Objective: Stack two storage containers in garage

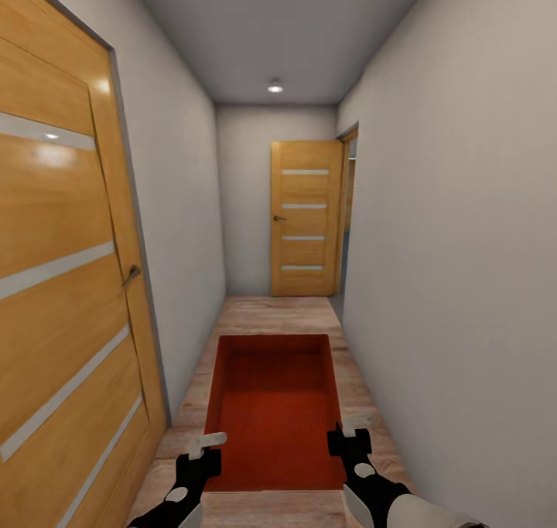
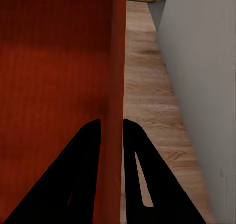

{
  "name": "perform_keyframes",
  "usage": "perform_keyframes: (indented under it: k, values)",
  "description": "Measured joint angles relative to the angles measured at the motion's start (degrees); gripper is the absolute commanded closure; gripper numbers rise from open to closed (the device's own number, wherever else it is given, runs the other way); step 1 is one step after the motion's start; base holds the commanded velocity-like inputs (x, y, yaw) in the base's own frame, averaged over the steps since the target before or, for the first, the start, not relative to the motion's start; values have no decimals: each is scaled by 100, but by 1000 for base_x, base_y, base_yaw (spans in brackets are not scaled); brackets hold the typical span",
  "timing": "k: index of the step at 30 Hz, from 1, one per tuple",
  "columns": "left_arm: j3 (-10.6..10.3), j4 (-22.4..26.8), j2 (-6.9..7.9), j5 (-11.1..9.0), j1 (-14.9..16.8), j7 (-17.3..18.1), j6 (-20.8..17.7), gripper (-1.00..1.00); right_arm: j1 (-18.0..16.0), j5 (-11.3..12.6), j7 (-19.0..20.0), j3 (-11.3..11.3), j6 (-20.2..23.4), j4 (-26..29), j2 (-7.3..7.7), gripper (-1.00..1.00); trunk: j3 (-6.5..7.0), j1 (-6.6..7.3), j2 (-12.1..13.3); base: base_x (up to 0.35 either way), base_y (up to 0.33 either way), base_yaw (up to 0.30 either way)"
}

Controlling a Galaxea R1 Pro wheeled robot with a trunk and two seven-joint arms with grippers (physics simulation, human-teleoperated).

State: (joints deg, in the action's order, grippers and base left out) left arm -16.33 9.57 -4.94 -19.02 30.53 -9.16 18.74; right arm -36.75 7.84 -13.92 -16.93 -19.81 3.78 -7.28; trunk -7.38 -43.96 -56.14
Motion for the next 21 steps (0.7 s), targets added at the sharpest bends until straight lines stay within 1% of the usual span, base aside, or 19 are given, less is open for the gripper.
perform_keyframes:
  k: [21]
  values:
    - [0, 1, 3, 6, 0, 1, 4, 100, 2, -3, -8, 3, -5, 1, -3, 100, 0, 0, -1, 322, 0, 0]
